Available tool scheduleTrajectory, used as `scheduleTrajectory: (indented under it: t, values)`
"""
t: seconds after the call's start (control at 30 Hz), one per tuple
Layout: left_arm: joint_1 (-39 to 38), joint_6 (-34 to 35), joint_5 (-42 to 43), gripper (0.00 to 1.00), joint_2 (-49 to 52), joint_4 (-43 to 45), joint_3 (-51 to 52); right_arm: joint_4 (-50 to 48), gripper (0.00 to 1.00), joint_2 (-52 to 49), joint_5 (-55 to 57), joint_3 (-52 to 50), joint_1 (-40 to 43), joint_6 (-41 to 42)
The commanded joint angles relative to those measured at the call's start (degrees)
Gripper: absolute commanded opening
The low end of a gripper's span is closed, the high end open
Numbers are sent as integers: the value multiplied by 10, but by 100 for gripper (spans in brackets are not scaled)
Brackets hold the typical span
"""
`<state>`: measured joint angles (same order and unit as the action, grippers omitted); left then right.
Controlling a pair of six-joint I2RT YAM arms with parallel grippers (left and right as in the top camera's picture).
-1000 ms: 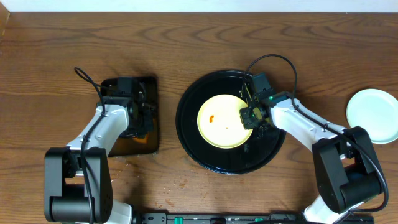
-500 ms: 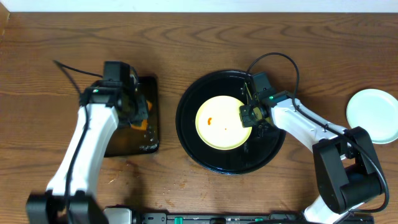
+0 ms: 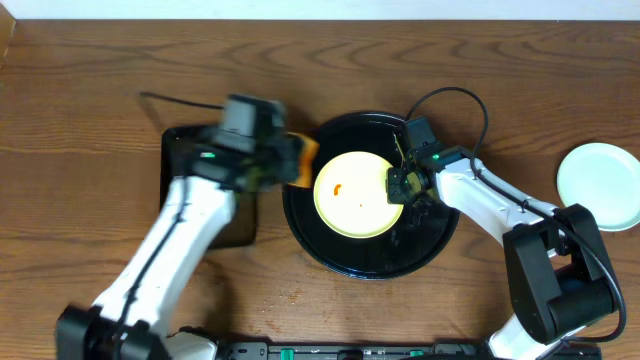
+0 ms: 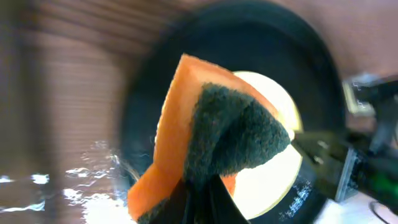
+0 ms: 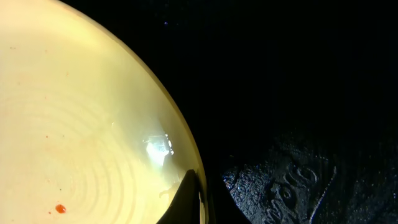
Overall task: Clean dirty plates on tray and stack at the side
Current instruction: 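Wipe the sponge across the yellow plate with left gripper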
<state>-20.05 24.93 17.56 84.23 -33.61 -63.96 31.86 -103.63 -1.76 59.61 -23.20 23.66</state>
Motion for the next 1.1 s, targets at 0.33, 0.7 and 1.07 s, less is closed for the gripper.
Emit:
scheduleTrajectory:
  t: [0.33,0.7,1.07]
  values:
    - [-144,177,91,8,196,135,-9,9,1,-10,17,-8,-1,11]
    - [-150,183,-31,7,267,140,-9,15,1,-10,17,-8,-1,11]
    - [-152,37,-342,8,254,127,-9,31,1,-21,39,-12,-1,10]
